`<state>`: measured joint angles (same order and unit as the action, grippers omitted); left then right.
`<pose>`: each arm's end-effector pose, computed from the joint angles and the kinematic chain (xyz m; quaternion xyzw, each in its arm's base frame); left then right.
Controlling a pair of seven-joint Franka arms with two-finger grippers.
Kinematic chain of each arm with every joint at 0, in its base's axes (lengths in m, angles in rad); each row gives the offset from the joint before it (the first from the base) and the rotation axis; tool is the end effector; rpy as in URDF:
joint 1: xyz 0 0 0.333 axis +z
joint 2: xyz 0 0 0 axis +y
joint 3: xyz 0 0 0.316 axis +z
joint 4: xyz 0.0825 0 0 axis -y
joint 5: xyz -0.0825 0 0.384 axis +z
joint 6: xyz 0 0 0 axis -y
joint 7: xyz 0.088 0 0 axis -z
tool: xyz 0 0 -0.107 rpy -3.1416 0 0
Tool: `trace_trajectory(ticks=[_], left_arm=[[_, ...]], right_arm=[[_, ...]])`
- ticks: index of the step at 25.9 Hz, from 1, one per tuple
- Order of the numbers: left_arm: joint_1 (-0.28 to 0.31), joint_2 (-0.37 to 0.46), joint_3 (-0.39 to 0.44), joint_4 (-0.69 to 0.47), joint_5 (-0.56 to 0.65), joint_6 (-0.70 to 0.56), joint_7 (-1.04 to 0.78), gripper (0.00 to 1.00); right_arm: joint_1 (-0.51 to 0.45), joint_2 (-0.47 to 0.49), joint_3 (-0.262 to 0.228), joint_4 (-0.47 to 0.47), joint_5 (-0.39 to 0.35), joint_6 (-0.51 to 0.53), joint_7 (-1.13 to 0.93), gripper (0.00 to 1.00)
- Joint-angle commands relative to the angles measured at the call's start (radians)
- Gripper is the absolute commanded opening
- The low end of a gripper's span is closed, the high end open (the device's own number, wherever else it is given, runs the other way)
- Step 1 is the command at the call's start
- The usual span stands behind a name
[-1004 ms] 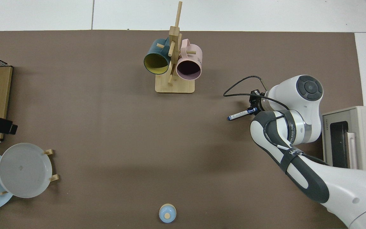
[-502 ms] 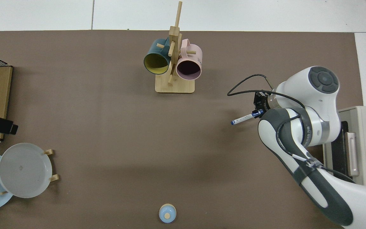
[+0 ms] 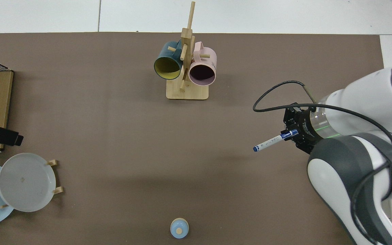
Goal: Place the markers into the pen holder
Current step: 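Lift the marker with the right gripper and carry it toward the middle, then bring the marker to the middle while the left gripper reaches toward it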
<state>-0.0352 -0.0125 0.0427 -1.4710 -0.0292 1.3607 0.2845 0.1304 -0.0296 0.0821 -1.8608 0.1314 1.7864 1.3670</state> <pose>0.5280 0.0005 0.6600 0.9888 -0.1402 -0.0462 0.0216 0.5339 0.1271 0.5220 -0.8275 0.5575 0.0602 0.0282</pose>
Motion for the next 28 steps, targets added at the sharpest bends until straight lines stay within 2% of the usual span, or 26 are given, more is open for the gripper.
trace_trajectory(ticks=[1, 6, 12, 15, 17, 23, 26, 28], left_arm=[[-0.005, -0.026, 0.003, -0.032, -0.008, 0.018, 0.083, 1.00], [-0.009, -0.026, 0.003, -0.041, -0.037, 0.064, 0.100, 1.00], [-0.018, -0.044, -0.007, -0.069, -0.051, 0.064, 0.107, 1.00], [-0.034, -0.046, -0.038, -0.074, -0.055, 0.099, 0.186, 0.98], [-0.038, -0.046, -0.049, -0.089, -0.057, 0.170, 0.293, 0.99], [-0.087, -0.047, -0.087, -0.104, -0.063, 0.193, 0.449, 0.97], [-0.130, -0.050, -0.099, -0.103, -0.084, 0.202, 0.489, 0.97], [-0.166, -0.058, -0.115, -0.104, -0.084, 0.213, 0.490, 0.93]], right_arm=[[0.035, -0.072, 0.001, 0.012, 0.063, -0.070, 0.075, 0.00], [0.143, -0.075, 0.001, 0.051, 0.068, -0.076, 0.257, 0.00], [0.264, -0.072, 0.001, 0.064, 0.070, -0.022, 0.409, 0.00], [0.302, -0.072, 0.002, 0.064, 0.070, 0.051, 0.467, 0.00], [0.322, -0.059, 0.002, 0.064, 0.063, 0.089, 0.518, 0.00], [0.373, 0.008, 0.002, 0.072, 0.047, 0.139, 0.596, 0.00], [0.394, 0.059, 0.002, 0.126, 0.030, 0.139, 0.616, 0.00], [0.400, 0.089, 0.001, 0.156, 0.020, 0.139, 0.638, 0.00]])
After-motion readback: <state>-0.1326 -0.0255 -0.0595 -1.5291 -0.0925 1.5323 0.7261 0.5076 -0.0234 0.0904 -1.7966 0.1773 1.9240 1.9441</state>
